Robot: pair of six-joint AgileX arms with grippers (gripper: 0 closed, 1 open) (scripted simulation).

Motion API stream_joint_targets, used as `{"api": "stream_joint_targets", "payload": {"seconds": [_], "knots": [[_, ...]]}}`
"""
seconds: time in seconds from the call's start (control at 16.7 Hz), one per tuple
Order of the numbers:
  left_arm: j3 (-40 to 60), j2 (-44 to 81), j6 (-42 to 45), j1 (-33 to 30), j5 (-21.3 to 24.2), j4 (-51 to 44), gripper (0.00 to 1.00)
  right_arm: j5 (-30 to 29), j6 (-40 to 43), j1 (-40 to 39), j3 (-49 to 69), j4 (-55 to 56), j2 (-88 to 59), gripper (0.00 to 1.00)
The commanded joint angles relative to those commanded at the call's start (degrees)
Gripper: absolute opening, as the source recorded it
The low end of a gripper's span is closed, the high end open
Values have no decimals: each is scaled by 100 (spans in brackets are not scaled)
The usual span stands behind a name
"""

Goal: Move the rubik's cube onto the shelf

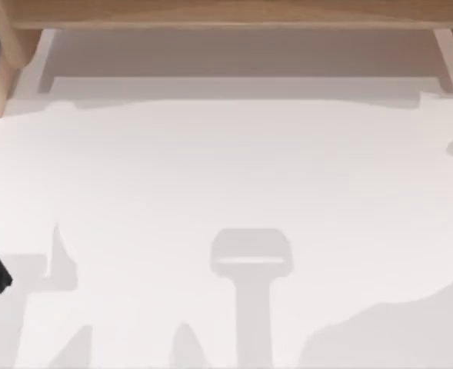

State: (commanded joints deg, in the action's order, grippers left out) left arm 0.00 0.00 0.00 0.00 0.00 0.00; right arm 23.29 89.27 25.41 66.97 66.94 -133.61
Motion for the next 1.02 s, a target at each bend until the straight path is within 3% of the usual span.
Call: {"api": "stream_joint_targets", "payload": {"seconds": [0.36,1.02], "knots": [[0,0,0,0,0,0,100,-46,2,-46,259,-138,-123,100],[0,0,0,0,0,0,100,-46,2,-46,259,-138,-123,17]]}}
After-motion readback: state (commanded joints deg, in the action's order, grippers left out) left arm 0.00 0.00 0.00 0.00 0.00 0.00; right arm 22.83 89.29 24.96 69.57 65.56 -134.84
